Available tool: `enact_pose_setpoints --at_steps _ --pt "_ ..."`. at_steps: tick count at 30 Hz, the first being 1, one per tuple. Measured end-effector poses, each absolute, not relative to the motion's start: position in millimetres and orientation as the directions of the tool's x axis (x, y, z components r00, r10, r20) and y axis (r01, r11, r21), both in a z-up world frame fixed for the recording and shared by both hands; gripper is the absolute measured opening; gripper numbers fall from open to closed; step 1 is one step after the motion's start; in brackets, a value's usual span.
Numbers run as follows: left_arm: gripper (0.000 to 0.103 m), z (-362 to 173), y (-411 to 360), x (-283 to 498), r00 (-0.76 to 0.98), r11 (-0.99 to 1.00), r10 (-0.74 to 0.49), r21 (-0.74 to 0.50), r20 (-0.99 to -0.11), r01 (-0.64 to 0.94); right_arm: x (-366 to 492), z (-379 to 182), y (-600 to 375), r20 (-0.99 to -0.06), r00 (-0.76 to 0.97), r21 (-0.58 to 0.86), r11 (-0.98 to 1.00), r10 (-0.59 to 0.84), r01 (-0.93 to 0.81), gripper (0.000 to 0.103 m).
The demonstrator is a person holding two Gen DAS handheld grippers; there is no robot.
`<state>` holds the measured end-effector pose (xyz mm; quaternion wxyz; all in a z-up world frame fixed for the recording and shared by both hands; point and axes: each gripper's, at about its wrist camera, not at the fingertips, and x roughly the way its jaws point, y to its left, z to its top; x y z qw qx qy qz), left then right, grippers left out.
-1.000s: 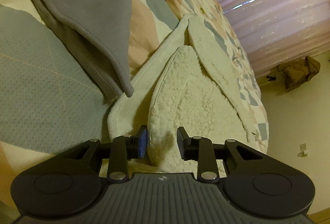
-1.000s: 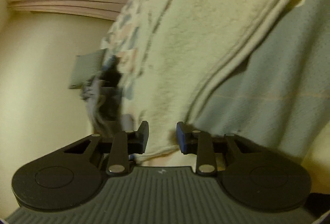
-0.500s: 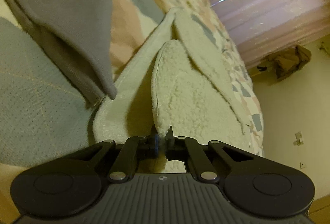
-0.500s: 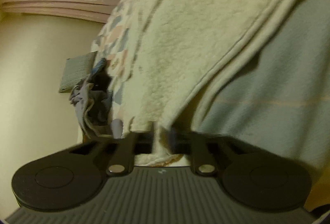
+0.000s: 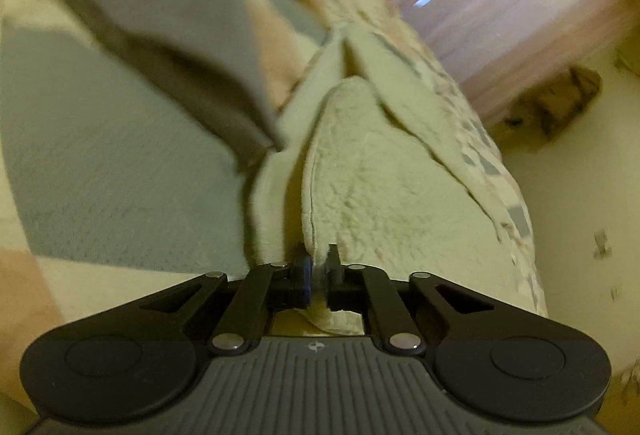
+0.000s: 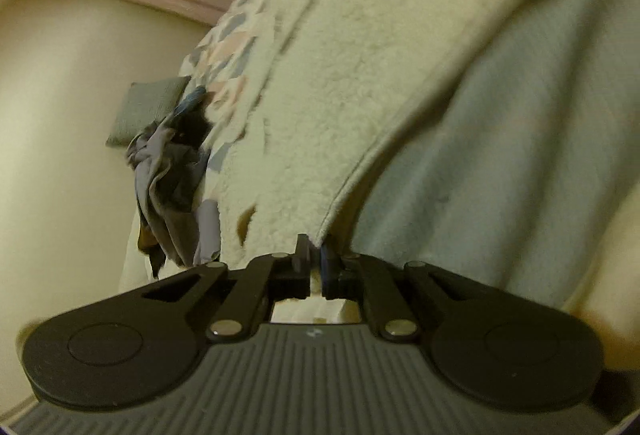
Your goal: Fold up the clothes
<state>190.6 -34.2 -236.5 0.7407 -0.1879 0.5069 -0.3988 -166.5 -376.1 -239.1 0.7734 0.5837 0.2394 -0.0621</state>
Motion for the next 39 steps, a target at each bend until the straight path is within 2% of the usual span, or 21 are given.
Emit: enact_pose_setpoints --at_steps 2,4,6,8,11,14,17,18,19,21,22,25,26,27,28,30,33,36,38,39 --pt "0.011 -224.4 -30.7 191.3 0.206 0.629 -0.77 -0.666 -0.603 0.401 -166.3 -226.7 -374.8 -0.461 0.87 0.853 0.358 0.177 0.379 0.015" --pt "0.01 -205.4 -23.9 189.4 0.283 0.682 -0.723 -0.587 -0.63 0.436 -172.6 -210.1 -373.7 -0.496 0.856 0.809 0.434 0.143 0.397 0.036" --pt "0.011 -186.3 -14.2 187.0 0.371 0.745 -0.655 -0.477 -0.659 0.467 -183.5 -193.2 -375.5 -0.565 0.821 0.725 0.523 0.079 0.448 0.036" --pt "0.01 -170.3 -3.5 184.3 0.421 0.777 -0.615 -0.425 -0.667 0.463 -199.5 -179.4 -383.3 -0.614 0.789 0.636 0.582 -0.014 0.506 0.032" --pt "0.01 -155.2 -23.4 174.9 0.396 0.736 -0.655 -0.426 -0.643 0.526 -213.3 -157.0 -398.6 -0.609 0.773 0.545 0.615 -0.176 0.569 0.031" --pt "0.011 -150.1 -58.5 160.2 0.335 0.669 -0.702 -0.42 -0.628 0.614 -199.3 -140.0 -407.8 -0.59 0.74 0.359 0.716 -0.324 0.599 0.03" --pt "0.011 -163.1 -108.3 152.5 0.269 0.635 -0.697 -0.397 -0.664 0.663 -174.6 -148.0 -421.8 -0.613 0.673 0.173 0.761 -0.414 0.626 0.03" --pt "0.011 -169.8 -121.2 149.9 0.272 0.652 -0.667 -0.366 -0.694 0.664 -173.8 -156.3 -430.2 -0.643 0.638 0.135 0.757 -0.424 0.64 0.025" --pt "0.011 -176.7 -133.7 147.3 0.277 0.669 -0.633 -0.332 -0.723 0.665 -176.1 -165.5 -439.0 -0.675 0.598 0.108 0.744 -0.433 0.66 0.016" --pt "0.013 -186.2 -149.4 139.8 0.315 0.705 -0.566 -0.248 -0.762 0.664 -195.4 -176.0 -453.4 -0.698 0.577 0.142 0.707 -0.425 0.693 0.009" --pt "0.014 -186.7 -151.1 135.2 0.33 0.709 -0.556 -0.228 -0.763 0.668 -208.9 -179.3 -459.8 -0.699 0.582 0.182 0.684 -0.415 0.706 0.0" --pt "0.017 -177.2 -153.0 127.8 0.355 0.729 -0.515 -0.181 -0.781 0.66 -222.0 -172.3 -456.6 -0.681 0.581 0.21 0.641 -0.446 0.738 0.0" --pt "0.018 -171.1 -155.8 123.0 0.375 0.735 -0.5 -0.154 -0.78 0.66 -223.4 -166.5 -451.3 -0.664 0.584 0.208 0.636 -0.467 0.744 0.004" --pt "0.023 -164.6 -158.7 117.8 0.397 0.741 -0.486 -0.126 -0.779 0.66 -222.6 -160.7 -444.9 -0.645 0.588 0.196 0.638 -0.488 0.745 0.013" --pt "0.033 -158.2 -161.6 112.7 0.419 0.746 -0.472 -0.097 -0.776 0.659 -217.1 -156.2 -437.0 -0.626 0.596 0.169 0.658 -0.503 0.734 0.018" --pt "0.045 -151.1 -169.3 103.3 0.421 0.737 -0.48 -0.094 -0.77 0.67 -209.4 -158.8 -430.9 -0.624 0.604 0.137 0.691 -0.497 0.71 0.023" --pt "0.046 -158.2 -182.6 84.6 0.399 0.726 -0.455 -0.073 -0.796 0.683 -198.8 -177.0 -434.8 -0.691 0.543 0.106 0.676 -0.477 0.73 0.023" --pt "0.046 -160.2 -186.4 72.5 0.427 0.76 -0.38 -0.013 -0.82 0.65 -201.6 -173.2 -429.4 -0.697 0.529 0.139 0.632 -0.484 0.762 0.025" --pt "0.049 -152.7 -186.0 63.2 0.447 0.768 -0.361 0.011 -0.819 0.64 -200.2 -160.1 -417.8 -0.694 0.518 0.135 0.617 -0.499 0.775 0.038" --pt "0.052 -147.9 -186.5 57.9 0.457 0.767 -0.359 0.021 -0.814 0.641 -198.6 -152.3 -409.5 -0.686 0.524 0.135 0.619 -0.505 0.773 0.048"
